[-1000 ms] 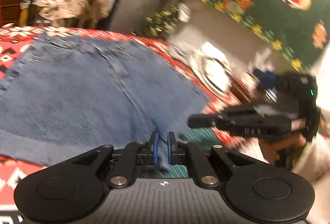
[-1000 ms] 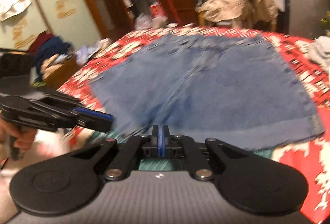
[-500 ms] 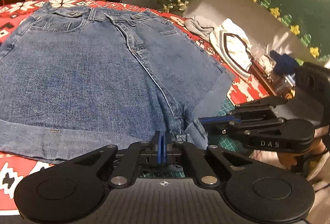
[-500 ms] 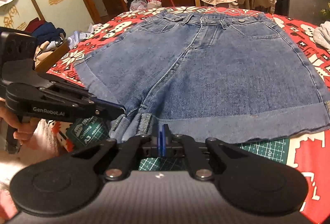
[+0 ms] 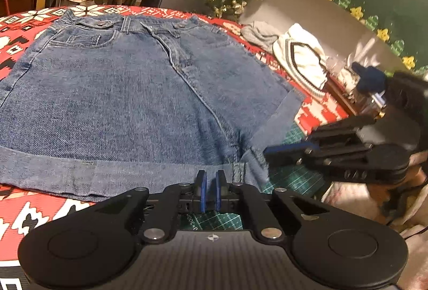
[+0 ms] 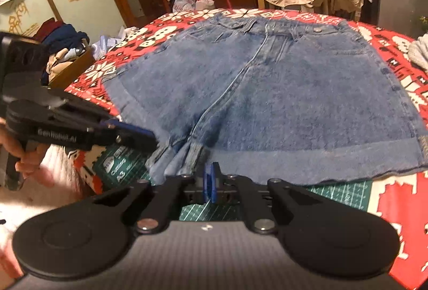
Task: Fold clothes
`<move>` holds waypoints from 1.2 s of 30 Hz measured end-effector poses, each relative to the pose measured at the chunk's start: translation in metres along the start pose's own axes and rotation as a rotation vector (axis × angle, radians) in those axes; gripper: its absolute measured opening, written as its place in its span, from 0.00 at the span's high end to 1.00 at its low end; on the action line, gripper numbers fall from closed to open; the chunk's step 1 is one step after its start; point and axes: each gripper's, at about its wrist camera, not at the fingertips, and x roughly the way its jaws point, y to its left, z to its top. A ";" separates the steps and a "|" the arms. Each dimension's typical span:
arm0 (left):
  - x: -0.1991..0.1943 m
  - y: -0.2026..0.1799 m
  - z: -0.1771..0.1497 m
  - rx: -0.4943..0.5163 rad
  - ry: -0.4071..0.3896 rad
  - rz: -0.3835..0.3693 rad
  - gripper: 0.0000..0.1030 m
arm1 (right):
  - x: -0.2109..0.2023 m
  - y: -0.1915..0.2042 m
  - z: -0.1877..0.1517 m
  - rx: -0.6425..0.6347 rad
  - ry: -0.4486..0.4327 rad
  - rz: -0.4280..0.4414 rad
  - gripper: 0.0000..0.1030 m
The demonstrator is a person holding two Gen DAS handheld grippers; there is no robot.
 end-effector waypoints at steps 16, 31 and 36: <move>0.006 0.003 0.018 -0.002 -0.047 0.012 0.96 | 0.007 -0.007 0.005 0.001 0.005 0.003 0.91; 0.020 -0.009 0.021 0.128 0.040 0.029 0.98 | 0.016 -0.003 0.005 -0.036 0.038 0.027 0.91; 0.012 -0.010 0.019 0.109 0.021 0.034 0.96 | 0.010 -0.002 0.005 -0.042 0.022 0.019 0.91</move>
